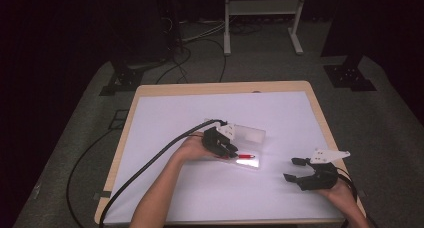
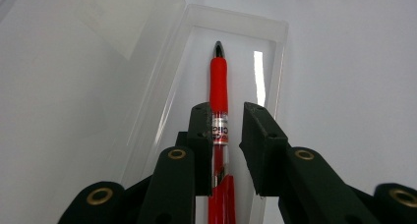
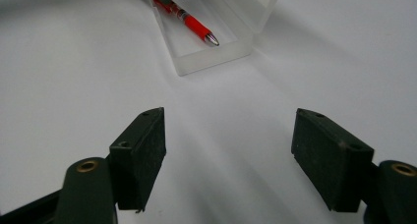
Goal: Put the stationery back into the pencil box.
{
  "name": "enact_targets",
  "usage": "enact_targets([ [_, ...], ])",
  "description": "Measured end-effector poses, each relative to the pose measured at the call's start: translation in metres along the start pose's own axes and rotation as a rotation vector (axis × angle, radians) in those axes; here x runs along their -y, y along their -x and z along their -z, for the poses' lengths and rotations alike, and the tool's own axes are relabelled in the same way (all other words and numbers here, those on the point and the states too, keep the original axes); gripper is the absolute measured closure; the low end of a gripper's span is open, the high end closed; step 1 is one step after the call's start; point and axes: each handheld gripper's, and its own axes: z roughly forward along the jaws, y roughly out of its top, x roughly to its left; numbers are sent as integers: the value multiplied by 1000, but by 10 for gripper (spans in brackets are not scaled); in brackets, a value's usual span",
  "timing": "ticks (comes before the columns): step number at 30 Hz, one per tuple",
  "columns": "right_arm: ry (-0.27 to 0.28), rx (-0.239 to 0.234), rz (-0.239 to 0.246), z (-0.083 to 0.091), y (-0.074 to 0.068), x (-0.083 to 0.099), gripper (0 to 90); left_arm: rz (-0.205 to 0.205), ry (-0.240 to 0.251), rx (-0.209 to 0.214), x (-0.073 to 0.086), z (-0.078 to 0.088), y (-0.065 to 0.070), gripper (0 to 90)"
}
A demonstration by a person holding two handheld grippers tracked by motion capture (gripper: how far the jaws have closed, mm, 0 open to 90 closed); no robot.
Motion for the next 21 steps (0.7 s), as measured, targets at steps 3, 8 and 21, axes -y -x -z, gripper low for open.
enact_targets([
  [3, -3, 2, -7, -1, 1, 0, 282, -1, -2, 0, 0, 2, 1, 725],
  [8, -4, 8, -3, -1, 0, -1, 279, 0, -3, -6, -1, 7, 5, 703],
  [21, 4, 11, -3, -1, 1, -1, 277, 27, 27, -27, 4, 17, 10, 633],
])
